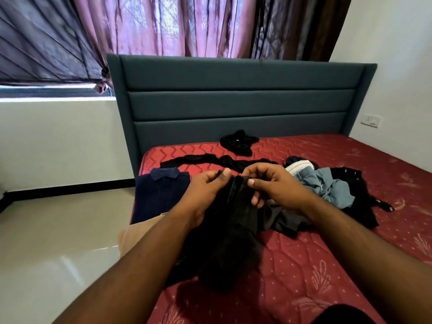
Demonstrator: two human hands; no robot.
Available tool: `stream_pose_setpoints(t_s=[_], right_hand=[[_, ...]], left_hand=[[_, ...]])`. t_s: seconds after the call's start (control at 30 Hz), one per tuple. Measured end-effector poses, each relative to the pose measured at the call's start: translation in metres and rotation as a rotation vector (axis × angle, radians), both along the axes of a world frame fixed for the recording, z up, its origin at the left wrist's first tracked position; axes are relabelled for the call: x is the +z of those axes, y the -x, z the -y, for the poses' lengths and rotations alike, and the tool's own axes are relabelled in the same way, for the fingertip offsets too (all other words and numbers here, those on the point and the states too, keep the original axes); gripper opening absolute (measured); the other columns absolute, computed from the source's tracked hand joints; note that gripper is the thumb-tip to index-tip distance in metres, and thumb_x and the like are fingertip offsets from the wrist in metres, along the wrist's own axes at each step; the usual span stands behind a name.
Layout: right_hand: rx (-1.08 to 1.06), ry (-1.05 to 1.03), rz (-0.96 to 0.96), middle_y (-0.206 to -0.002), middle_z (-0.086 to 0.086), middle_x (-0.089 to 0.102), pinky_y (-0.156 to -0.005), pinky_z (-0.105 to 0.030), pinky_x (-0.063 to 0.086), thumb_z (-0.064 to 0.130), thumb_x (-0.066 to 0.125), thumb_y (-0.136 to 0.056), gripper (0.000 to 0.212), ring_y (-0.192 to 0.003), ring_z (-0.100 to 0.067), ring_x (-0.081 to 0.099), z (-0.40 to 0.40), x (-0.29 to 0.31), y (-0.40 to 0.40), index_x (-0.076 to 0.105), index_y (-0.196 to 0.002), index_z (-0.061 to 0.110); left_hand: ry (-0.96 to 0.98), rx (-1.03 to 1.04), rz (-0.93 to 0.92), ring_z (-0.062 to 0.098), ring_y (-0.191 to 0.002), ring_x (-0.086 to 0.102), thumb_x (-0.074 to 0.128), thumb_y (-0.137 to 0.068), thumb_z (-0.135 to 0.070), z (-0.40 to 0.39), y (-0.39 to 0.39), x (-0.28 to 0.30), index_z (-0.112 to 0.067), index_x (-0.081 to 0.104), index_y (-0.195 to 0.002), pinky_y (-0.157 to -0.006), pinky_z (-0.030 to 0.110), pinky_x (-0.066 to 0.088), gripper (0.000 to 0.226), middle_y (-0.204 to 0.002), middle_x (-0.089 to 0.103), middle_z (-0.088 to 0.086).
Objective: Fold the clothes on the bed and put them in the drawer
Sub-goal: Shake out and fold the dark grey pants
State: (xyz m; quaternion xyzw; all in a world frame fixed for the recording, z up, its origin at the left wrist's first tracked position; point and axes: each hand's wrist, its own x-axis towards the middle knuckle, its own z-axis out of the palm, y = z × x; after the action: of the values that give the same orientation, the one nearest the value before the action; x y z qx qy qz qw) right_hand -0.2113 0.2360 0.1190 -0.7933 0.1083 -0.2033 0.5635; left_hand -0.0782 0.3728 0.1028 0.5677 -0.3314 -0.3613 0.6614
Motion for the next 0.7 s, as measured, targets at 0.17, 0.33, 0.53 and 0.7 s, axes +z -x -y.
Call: stream_pose_setpoints(t_s=[0.17, 0.33, 0.53, 0.7], right_hand=[[-0.026, -0.253, 0.072, -0.087, -0.007, 0.059, -0.053, -0.035, 0.058, -0.006, 0.05, -0.094, 0.03, -0.063, -0.027, 0.066, -0.007, -0.002, 0.004, 0.059, -0.115, 0.014], [-0.069, -0.262, 0.167, -0.088, -0.004, 0.067, -0.054, -0.03, 0.056, -0.01, 0.046, -0.094, 0.032, -0.057, -0.02, 0.061, -0.005, -0.013, 0.002, 0.062, -0.114, 0.01], [-0.04, -0.16, 0.097, -0.087, -0.008, 0.058, -0.063, -0.035, 0.059, -0.012, 0.047, -0.093, 0.036, -0.059, -0.016, 0.061, -0.01, -0.01, -0.006, 0.067, -0.105, 0.016], [-0.091, -0.086, 0.104, -0.082, -0.01, 0.059, -0.057, -0.025, 0.054, -0.014, 0.052, -0.089, 0.033, -0.053, -0.016, 0.059, -0.01, -0.004, -0.018, 0.069, -0.09, 0.014]], left_hand=[[-0.067, -0.196, -0.256, 0.01, -0.068, 0.062, 0.049, -0.099, -0.029, -0.004, 0.004, 0.011, -0.01, 0.068, -0.102, -0.065, 0.023, 0.047, 0.027, -0.092, 0.069, 0.005], [0.14, -0.212, -0.063, 0.023, -0.093, 0.069, 0.053, -0.09, 0.007, -0.002, 0.007, -0.003, -0.005, 0.066, -0.119, -0.078, 0.027, 0.056, 0.034, -0.108, 0.071, 0.015], [0.226, 0.162, 0.374, 0.025, -0.083, 0.072, 0.056, -0.083, 0.014, 0.018, 0.007, -0.019, -0.006, 0.071, -0.105, -0.074, 0.032, 0.058, 0.033, -0.092, 0.075, 0.008], [0.36, 0.442, 1.403, 0.016, -0.085, 0.062, 0.051, -0.089, -0.01, 0.013, -0.016, -0.029, -0.018, 0.052, -0.118, -0.059, 0.027, 0.054, 0.03, -0.109, 0.058, 0.0]])
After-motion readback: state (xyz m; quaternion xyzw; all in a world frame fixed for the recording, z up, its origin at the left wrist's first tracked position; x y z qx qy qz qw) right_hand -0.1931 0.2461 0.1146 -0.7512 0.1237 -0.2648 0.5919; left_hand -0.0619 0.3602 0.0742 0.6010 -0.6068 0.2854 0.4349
